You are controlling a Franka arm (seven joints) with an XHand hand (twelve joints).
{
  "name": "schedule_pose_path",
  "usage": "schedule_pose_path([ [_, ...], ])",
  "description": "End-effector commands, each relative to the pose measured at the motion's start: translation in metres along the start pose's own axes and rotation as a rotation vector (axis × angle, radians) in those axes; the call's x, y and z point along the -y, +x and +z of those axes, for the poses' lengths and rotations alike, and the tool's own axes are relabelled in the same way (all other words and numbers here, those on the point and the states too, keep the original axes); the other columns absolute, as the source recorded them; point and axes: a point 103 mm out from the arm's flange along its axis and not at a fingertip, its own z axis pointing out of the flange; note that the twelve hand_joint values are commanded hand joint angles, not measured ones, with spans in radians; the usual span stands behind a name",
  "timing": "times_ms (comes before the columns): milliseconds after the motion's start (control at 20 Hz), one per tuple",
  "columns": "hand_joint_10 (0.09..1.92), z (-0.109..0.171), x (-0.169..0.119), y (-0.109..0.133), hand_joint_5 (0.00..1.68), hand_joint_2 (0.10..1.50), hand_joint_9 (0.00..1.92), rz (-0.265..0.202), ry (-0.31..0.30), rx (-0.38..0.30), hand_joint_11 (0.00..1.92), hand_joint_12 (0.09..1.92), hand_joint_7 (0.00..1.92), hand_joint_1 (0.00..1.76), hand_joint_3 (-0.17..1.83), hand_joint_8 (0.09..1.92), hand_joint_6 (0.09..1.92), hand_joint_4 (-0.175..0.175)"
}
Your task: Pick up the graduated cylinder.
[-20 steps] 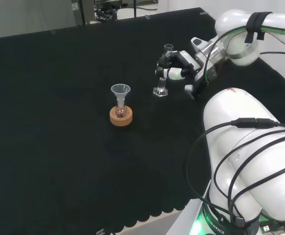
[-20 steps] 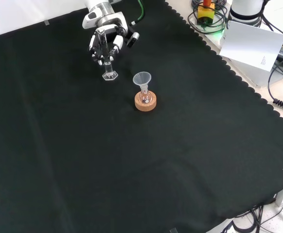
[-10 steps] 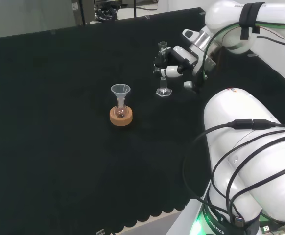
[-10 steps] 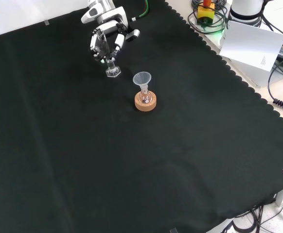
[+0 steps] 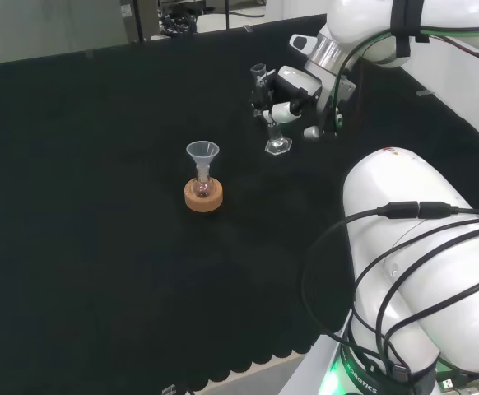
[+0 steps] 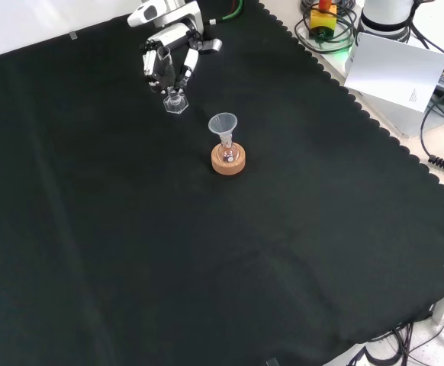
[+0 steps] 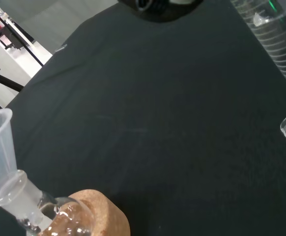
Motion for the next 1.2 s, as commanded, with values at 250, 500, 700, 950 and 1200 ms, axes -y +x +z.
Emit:
schedule_pose_path([
  [250,0.71,-0.003,0.003,-0.002,0.99,1.08,1.23,-0.006,0.043,0.038,1.28,0.76,0.86,1.39,0.00,1.10,0.96,-0.175],
  [500,0.71,-0.009,0.005,0.006,0.99,1.08,1.23,-0.018,0.101,0.087,1.28,0.75,0.86,1.39,0.00,1.10,0.96,-0.175],
  [700,0.71,-0.014,0.009,0.016,0.99,1.08,1.23,-0.024,0.139,0.131,1.28,0.75,0.86,1.39,0.00,1.09,0.95,-0.175],
  [950,0.70,-0.025,0.020,0.032,0.99,1.07,1.24,-0.017,0.168,0.184,1.28,0.75,0.87,1.39,0.00,1.09,0.95,-0.175],
  [1200,0.70,-0.034,0.035,0.049,1.00,1.07,1.24,-0.006,0.211,0.230,1.28,0.75,0.87,1.39,0.00,1.08,0.94,-0.175],
])
